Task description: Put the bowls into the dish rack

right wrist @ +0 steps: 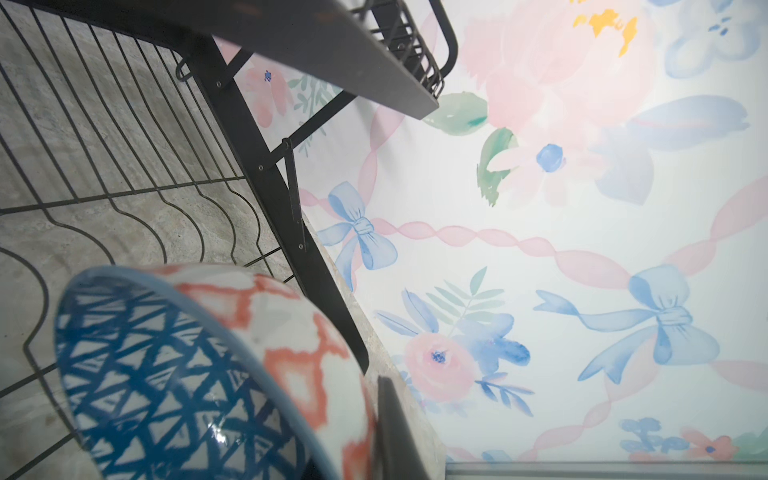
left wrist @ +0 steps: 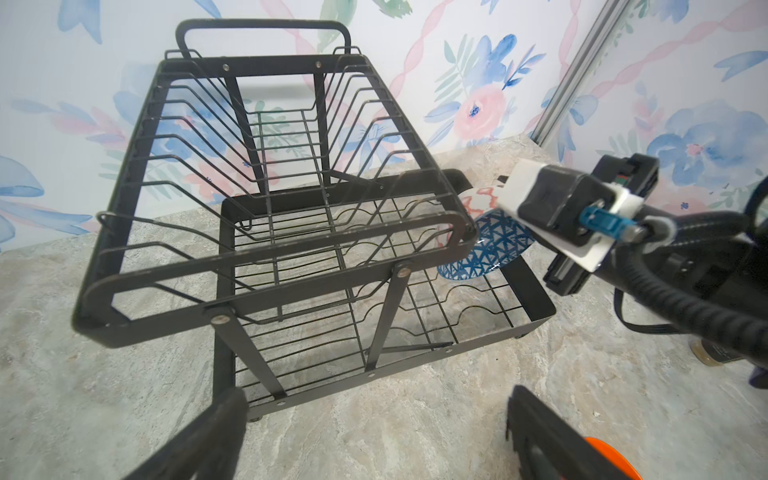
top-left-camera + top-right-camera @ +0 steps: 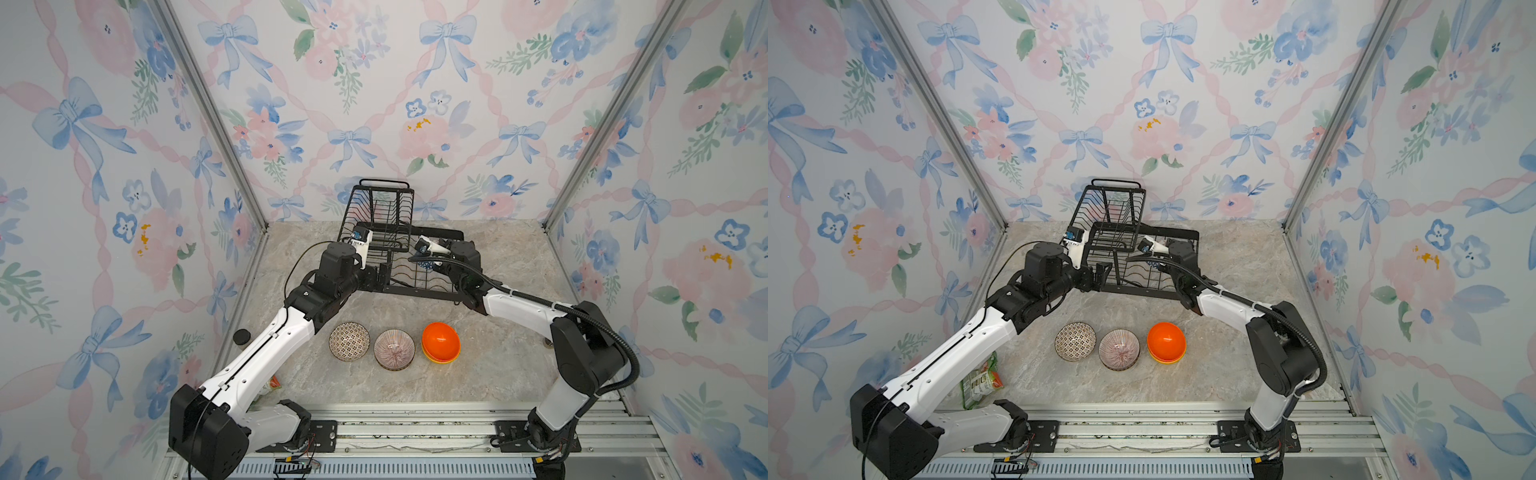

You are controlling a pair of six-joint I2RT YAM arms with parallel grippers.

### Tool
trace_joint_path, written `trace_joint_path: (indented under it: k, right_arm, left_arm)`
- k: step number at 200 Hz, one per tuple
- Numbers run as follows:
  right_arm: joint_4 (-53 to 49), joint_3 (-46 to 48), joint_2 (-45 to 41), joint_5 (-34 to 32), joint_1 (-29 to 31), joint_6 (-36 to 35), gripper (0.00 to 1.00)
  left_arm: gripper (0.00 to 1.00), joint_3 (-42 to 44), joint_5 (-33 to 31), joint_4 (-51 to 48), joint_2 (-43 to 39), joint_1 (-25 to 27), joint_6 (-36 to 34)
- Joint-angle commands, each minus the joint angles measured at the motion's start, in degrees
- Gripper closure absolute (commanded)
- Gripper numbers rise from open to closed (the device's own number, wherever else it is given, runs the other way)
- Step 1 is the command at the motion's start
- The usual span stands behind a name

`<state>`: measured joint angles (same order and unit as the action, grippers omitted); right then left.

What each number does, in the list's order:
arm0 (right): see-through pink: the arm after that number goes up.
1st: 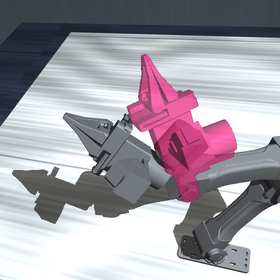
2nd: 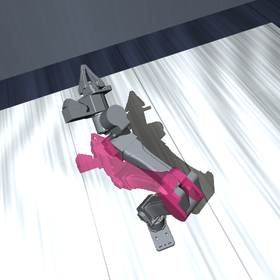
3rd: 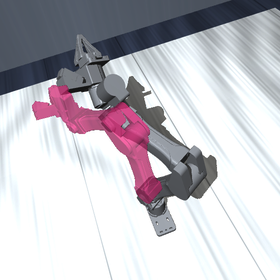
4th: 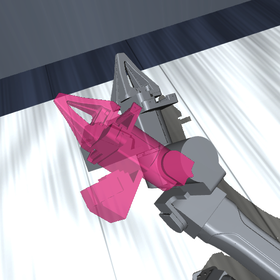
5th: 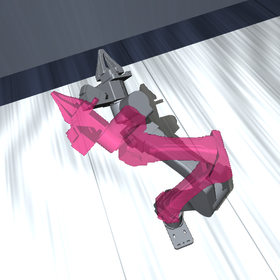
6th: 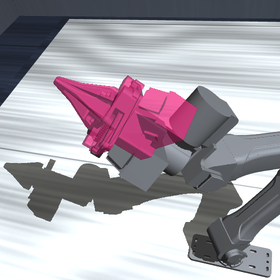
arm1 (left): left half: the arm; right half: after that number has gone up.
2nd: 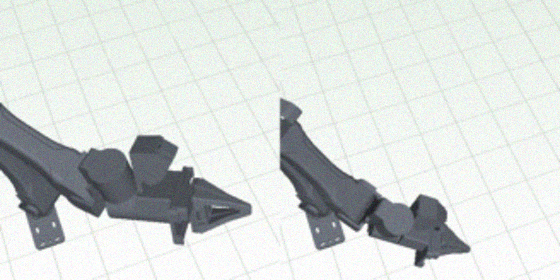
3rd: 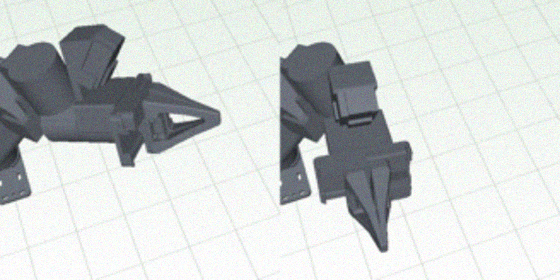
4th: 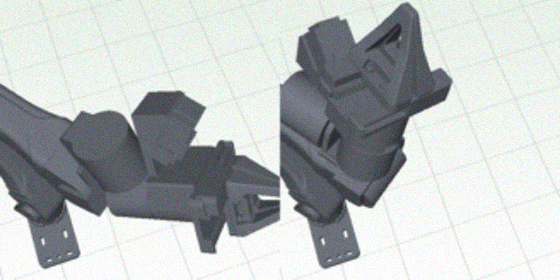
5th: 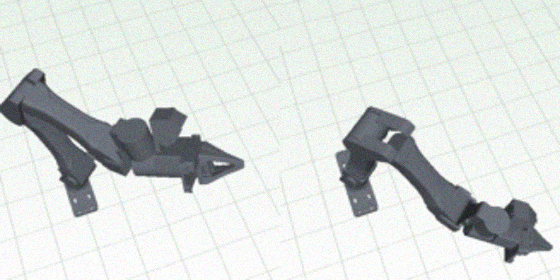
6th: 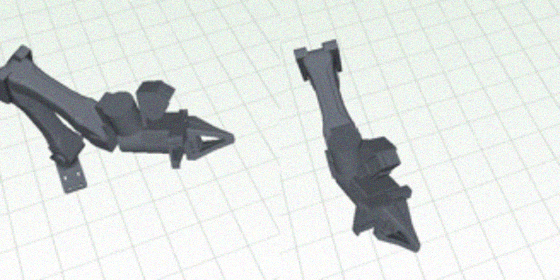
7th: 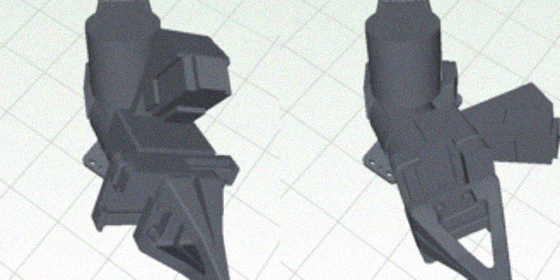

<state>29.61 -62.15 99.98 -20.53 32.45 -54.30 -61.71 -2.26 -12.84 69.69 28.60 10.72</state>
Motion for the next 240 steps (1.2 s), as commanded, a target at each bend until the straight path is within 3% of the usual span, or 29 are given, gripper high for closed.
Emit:
trace_joint_path:
  k: [1,102,240]
  right_arm:
    - [12.6,1.3,1.0,-0.8,0.4,-7.4,1.00]
    - [21.8,1.5,7.1,1.5,1.0,-18.4,1.00]
    - [24.0,-13.9,21.1,-3.2,1.1,-21.4,1.00]
  left_arm:
    - [0.02,0.9,1.4,-1.1,-0.5,-1.1,-0.4]
    - [0.02,0.2,3.4,-1.0,1.3,-2.4,-0.9]
    - [0.02,1.9,4.0,-1.0,-0.9,-2.4,-1.1]
